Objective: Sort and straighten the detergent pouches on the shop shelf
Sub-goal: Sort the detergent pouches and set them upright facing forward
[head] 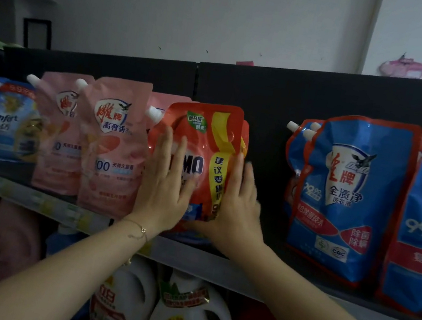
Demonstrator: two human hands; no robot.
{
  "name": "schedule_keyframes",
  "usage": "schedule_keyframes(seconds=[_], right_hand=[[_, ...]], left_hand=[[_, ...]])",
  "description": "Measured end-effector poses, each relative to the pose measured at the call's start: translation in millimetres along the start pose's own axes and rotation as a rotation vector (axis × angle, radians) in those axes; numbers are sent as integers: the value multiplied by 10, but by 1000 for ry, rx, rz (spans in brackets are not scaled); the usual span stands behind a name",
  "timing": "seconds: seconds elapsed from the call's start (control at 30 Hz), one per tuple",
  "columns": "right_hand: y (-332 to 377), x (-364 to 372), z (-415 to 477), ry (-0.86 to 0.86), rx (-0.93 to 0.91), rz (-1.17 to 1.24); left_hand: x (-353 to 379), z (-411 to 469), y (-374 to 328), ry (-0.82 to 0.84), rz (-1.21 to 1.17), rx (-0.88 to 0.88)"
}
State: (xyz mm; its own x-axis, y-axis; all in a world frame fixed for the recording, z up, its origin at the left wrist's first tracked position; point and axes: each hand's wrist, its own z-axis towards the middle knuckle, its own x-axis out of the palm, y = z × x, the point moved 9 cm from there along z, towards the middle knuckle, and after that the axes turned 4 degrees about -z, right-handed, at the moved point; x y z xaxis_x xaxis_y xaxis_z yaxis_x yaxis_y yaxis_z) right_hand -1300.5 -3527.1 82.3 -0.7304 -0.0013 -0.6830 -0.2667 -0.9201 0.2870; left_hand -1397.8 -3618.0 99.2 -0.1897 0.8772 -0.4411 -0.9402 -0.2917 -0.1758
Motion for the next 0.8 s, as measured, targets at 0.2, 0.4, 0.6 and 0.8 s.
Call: schedule_keyframes(seconds=[0.2, 0.4, 0.6, 0.8], right_hand=[[354, 76, 76, -30, -394, -508], [367, 219, 178, 24, -357, -431], [274, 262, 301, 96, -336, -428], [342, 9, 91, 124, -503, -372]], left_hand=[[182, -64, 99, 139, 112, 110], [234, 23, 250, 124, 131, 163], [325, 97, 267, 140, 229, 102], [3, -38, 17, 30, 227, 225]])
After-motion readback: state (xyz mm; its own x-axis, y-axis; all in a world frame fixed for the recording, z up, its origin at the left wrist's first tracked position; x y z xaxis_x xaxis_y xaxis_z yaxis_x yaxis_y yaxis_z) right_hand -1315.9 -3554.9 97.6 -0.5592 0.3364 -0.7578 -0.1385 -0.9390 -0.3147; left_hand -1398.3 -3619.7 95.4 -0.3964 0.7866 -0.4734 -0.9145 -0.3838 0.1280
